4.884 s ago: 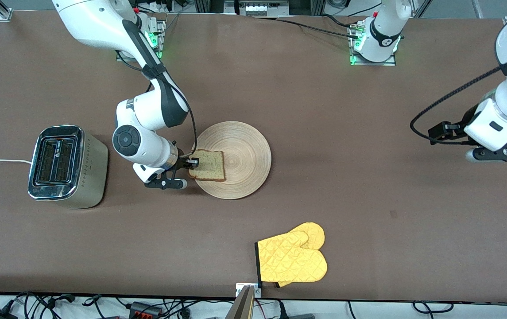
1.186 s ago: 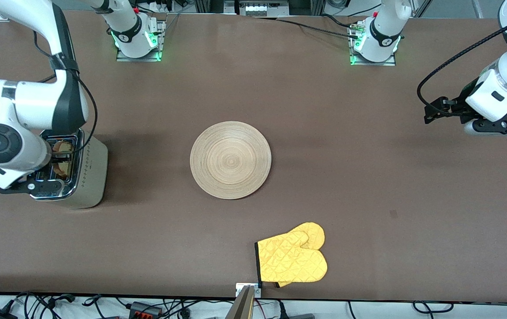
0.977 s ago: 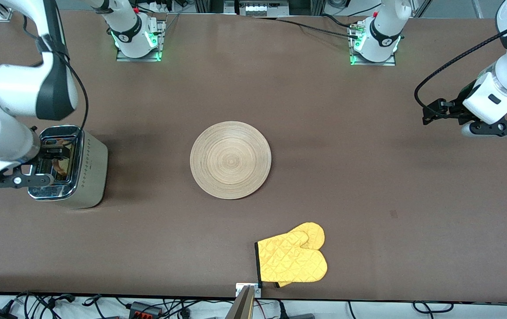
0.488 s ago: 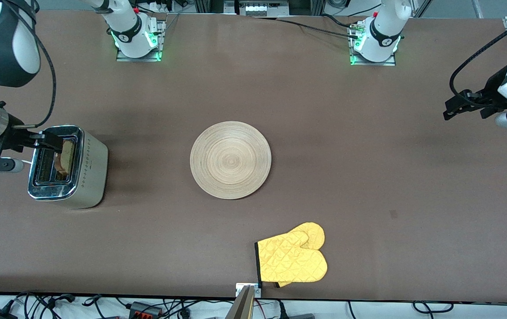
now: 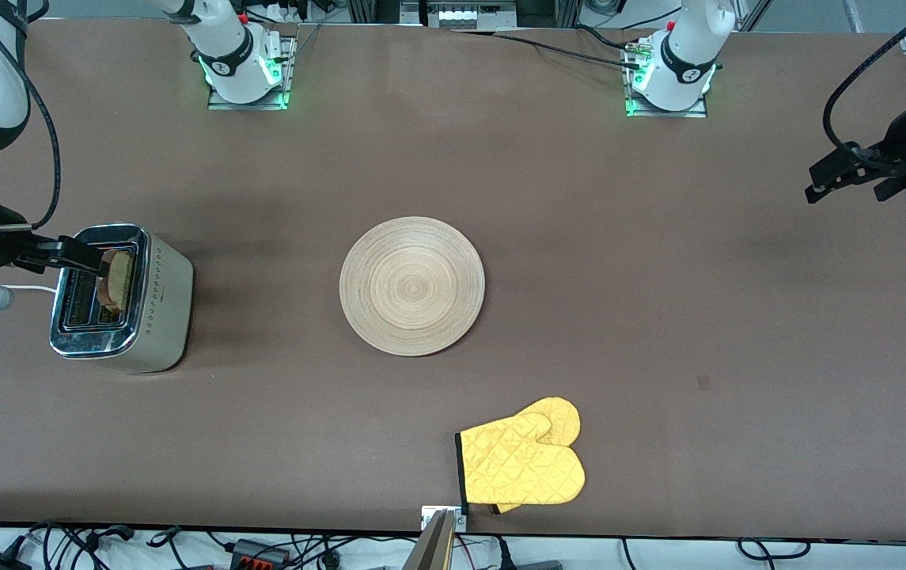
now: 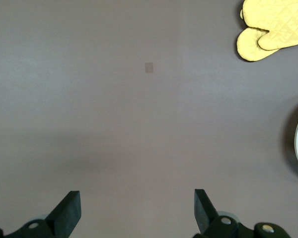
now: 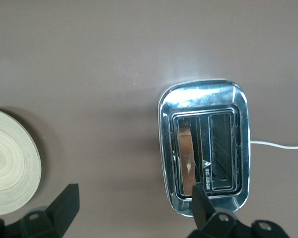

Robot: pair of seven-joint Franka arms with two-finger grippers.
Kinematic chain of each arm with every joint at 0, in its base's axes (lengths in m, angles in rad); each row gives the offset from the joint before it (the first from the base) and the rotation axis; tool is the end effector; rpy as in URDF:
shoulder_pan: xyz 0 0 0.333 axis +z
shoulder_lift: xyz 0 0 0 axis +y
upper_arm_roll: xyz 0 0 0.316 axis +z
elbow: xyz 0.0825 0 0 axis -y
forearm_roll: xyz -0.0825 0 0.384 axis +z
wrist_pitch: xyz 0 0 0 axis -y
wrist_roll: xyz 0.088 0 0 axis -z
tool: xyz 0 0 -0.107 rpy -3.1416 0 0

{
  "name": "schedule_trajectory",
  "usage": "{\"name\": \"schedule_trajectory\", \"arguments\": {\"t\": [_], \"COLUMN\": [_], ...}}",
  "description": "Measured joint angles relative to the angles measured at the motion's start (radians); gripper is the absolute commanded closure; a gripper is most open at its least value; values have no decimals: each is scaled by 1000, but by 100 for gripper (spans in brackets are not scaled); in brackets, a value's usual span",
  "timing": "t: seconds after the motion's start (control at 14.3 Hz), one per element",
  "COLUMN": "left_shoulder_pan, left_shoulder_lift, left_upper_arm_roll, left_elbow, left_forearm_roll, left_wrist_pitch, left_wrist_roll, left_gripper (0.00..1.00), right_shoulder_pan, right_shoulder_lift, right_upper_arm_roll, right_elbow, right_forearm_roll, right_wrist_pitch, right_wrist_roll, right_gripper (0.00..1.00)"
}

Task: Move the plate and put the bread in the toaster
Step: 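Open the right gripper and raise it away from the toaster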

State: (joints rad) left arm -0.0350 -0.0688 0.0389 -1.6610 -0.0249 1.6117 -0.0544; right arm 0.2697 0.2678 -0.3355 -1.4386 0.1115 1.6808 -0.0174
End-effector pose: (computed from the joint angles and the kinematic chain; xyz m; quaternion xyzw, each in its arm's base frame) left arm 0.5363 0.0002 0.6229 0.9994 0.0295 0.0094 0.0140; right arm 0.6378 -0.0056 0.5445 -0.9996 0.0253 0.0049 0.0119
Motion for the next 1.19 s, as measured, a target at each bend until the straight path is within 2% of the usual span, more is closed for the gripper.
{"name": "schedule_trajectory", "arguments": {"t": [0.07, 0.28, 0.35, 0.63, 0.77, 1.19], "left_shoulder_pan": [-1, -6, -7, -7, -7, -5], "left_shoulder_lift": [-4, -4, -4, -3, -3, -2], "left_upper_arm_roll": [0, -6, -7, -17, -17, -15], "left_elbow": [8, 16, 16, 16, 16, 16], "left_forearm_roll": [0, 0, 0, 0, 0, 0], "left_wrist_pitch": [-9, -14, -14, -15, -16, -19], "left_wrist_roll": [0, 2, 2, 2, 2, 2], "left_gripper": [0, 0, 0, 0, 0, 0], "right_shoulder_pan": [-29, -203, -236, -255, -255, -255], "right_shoulder_lift": [-4, -24, -31, -38, -60, -259], "right_upper_arm_roll": [30, 204, 234, 254, 256, 258], "right_elbow": [7, 13, 13, 7, -33, -302], "right_forearm_roll": [0, -39, -50, -63, -83, -94], "right_wrist_pitch": [9, 43, 43, 43, 47, 103], "right_wrist_roll": [0, 0, 0, -1, -1, -1], "right_gripper": [0, 0, 0, 0, 0, 0]}}
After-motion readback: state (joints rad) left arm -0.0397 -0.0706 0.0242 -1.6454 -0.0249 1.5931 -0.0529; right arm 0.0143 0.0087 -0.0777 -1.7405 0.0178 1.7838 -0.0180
